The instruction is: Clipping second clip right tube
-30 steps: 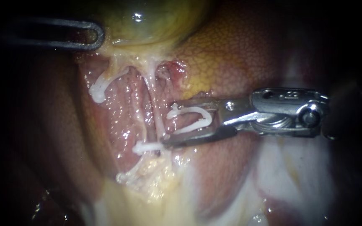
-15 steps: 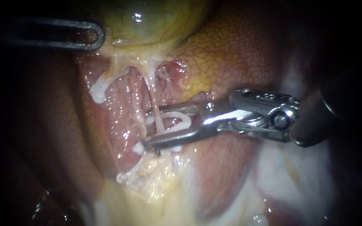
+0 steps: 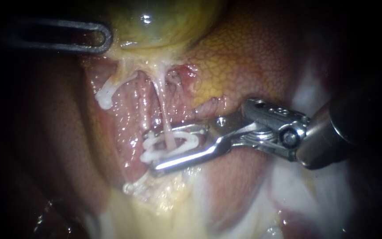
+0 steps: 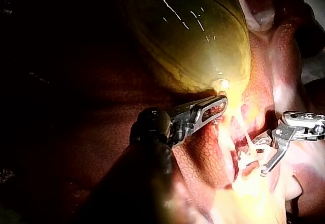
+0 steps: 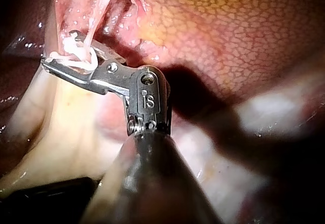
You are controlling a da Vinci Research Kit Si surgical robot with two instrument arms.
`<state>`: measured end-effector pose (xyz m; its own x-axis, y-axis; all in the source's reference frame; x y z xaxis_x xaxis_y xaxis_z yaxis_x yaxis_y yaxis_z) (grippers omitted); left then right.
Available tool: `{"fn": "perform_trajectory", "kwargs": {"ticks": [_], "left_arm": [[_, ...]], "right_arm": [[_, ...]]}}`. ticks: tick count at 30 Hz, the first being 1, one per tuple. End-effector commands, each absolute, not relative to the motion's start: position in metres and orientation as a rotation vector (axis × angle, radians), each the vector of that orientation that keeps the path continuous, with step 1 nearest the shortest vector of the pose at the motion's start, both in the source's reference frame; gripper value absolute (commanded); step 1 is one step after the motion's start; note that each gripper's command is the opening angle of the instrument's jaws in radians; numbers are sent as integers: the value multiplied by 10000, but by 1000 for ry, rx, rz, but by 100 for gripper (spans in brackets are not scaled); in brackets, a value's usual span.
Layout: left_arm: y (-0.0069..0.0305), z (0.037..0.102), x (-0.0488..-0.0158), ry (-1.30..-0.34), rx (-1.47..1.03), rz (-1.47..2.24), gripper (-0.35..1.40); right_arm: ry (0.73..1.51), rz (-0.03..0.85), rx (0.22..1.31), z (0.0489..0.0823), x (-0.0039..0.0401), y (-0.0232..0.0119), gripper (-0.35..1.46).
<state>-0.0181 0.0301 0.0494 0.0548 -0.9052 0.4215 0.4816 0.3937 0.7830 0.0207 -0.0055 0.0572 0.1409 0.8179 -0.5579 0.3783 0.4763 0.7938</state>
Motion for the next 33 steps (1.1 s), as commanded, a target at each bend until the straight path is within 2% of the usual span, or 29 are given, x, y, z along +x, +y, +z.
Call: {"fn": "perform_trajectory", "kwargs": {"ticks": [1, 14, 24, 28, 33], "left_arm": [[301, 494, -181, -1050, 505, -1123, -35], [301, 494, -182, -1050, 505, -1123, -35], [301, 495, -183, -1049, 504, -1124, -35], [301, 495, -183, -1050, 504, -1124, -35], [301, 495, -183, -1050, 504, -1124, -35]], "right_arm": [[1472, 435, 1115, 570, 209, -55, 40], [1479, 436, 1119, 564, 216, -55, 22], [1479, 436, 1119, 570, 215, -50, -9], [1478, 435, 1120, 574, 214, -47, -35], [1478, 436, 1116, 580, 212, -46, -35]]}}
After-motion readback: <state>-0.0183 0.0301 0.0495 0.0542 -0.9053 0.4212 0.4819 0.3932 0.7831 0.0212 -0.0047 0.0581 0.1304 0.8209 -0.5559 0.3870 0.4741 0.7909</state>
